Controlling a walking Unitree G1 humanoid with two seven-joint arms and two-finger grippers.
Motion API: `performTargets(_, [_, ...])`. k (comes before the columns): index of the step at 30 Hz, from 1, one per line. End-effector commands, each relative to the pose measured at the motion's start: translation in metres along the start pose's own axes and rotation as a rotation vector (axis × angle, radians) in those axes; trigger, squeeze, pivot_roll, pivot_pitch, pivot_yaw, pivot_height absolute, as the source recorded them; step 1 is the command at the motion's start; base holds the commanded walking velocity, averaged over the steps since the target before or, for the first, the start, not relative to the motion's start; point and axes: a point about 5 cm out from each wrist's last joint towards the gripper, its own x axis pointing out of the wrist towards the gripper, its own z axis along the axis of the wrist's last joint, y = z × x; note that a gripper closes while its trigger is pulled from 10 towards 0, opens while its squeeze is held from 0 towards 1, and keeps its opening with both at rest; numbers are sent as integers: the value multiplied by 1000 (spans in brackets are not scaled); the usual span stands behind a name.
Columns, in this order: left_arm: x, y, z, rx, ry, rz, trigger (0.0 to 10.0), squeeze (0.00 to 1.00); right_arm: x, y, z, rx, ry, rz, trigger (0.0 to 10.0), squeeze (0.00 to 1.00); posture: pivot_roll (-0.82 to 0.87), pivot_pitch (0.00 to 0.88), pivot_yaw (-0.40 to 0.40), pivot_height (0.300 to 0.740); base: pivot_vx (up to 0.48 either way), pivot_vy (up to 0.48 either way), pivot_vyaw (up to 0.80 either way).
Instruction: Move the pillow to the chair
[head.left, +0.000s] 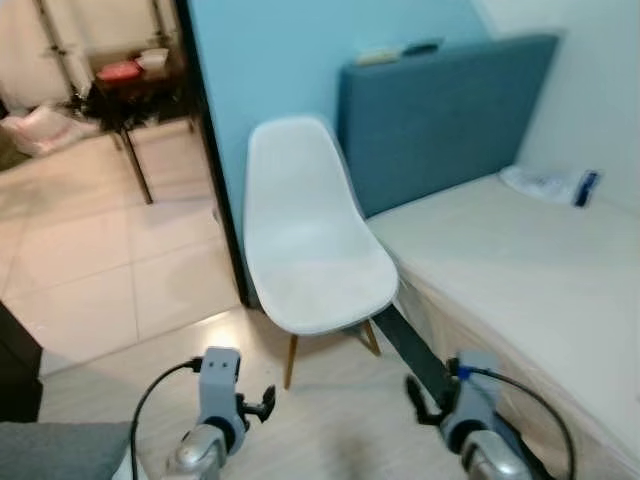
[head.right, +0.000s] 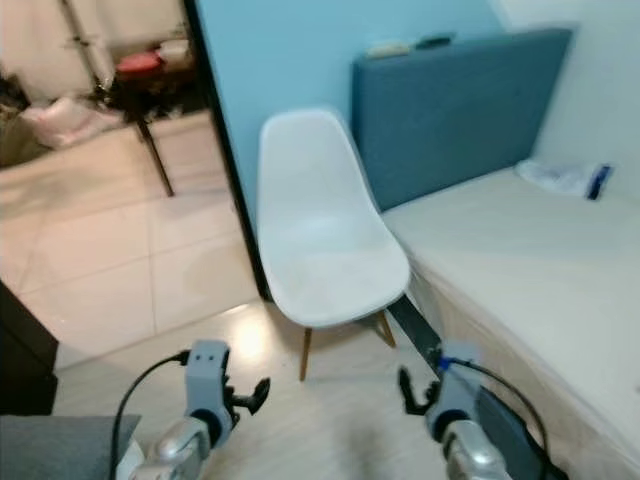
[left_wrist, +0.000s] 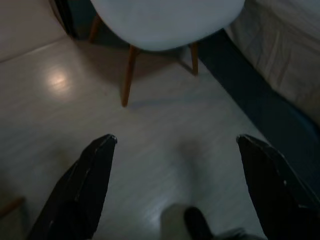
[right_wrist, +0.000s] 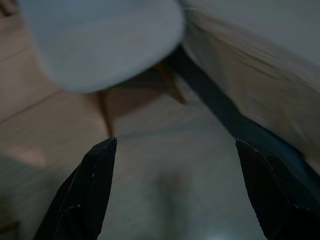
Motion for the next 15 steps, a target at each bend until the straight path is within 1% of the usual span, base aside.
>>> performTargets(1, [-7,12,-8,-10,19,41,10000,0,-7,2,-14,24,39,9,10000,0,-107,0,33,740,0,0,-750])
performTargets(2, [-7,12,-8,-10,19,41,10000,0,-7,2,-14,24,39,9,10000,0,-107,0,33,740,0,0,-750])
performTargets(3, [-7,16,-12,-23,32,47,10000,0,-9,0,-18,45,48,3,10000,0,-107,0,33,740,0,0,-750])
performTargets(4, [-9,24,-23,-10,81,83,10000,0,-11,-8,-28,75,80,-30,10000,0,-104,0,30,740,0,0,-750])
performTargets(6, [-9,27,-27,11,107,102,10000,0,-11,-11,-32,78,95,-50,10000,0,-104,0,30,740,0,0,-750])
performTargets(8, [-9,26,-28,-1,105,93,10000,0,-10,-11,-32,89,93,-52,10000,0,-104,0,30,740,0,0,-750])
performTargets(9, [-9,23,-26,-9,86,83,10000,0,-9,-10,-30,89,78,-47,10000,0,-105,0,30,740,0,0,-750])
performTargets(15, [-9,24,-25,-14,76,88,10000,0,-9,-8,-27,80,67,-43,10000,0,-103,0,26,740,0,0,-750])
